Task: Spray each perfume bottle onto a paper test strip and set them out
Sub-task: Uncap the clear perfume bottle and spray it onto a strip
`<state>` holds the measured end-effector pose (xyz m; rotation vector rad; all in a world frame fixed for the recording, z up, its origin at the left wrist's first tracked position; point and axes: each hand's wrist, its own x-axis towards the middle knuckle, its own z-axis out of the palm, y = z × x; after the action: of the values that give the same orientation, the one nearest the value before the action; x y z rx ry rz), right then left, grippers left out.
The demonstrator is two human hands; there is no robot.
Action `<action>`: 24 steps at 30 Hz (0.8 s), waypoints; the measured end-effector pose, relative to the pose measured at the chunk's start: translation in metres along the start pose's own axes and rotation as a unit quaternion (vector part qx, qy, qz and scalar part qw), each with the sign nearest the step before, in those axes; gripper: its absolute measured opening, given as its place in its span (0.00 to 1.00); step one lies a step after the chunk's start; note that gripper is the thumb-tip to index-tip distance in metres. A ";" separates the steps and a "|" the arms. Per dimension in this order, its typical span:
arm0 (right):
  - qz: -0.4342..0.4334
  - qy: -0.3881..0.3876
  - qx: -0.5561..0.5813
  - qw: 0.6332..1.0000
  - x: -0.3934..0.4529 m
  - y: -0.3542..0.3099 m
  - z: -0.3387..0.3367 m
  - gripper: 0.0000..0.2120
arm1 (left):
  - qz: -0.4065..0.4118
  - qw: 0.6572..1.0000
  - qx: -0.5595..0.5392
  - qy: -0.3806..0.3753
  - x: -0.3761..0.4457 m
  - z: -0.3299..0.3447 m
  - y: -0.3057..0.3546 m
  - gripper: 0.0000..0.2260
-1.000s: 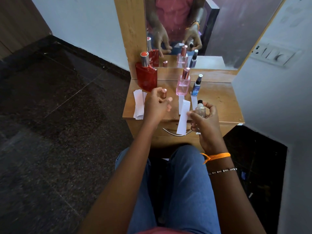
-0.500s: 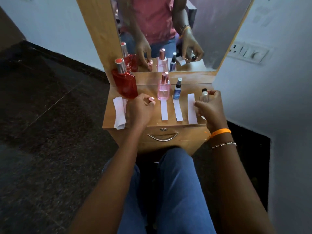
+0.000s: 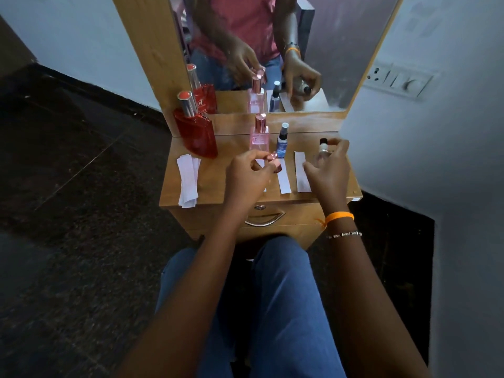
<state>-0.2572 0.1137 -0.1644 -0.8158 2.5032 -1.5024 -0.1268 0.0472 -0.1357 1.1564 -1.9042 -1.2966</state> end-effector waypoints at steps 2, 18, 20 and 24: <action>-0.026 -0.017 0.041 0.999 -0.016 -0.005 -0.009 0.28 | -0.035 0.997 -0.069 -0.011 -0.002 -0.003 0.006 0.08; -0.166 -0.231 0.237 0.929 -0.065 -0.024 -0.023 0.22 | -0.020 0.988 -0.097 -0.118 -0.031 -0.025 0.033 0.09; -0.123 -0.225 0.296 0.920 -0.065 -0.030 -0.027 0.16 | -0.048 0.989 -0.079 -0.120 -0.033 -0.030 0.030 0.15; -0.104 -0.162 0.339 0.921 -0.058 -0.042 -0.031 0.17 | -0.084 0.972 -0.100 -0.193 -0.050 -0.034 0.021 0.15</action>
<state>-0.2024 0.1516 -0.1241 -1.0896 1.5319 -1.9250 -0.0825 0.0799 -0.1025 1.0348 -1.9082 -1.8750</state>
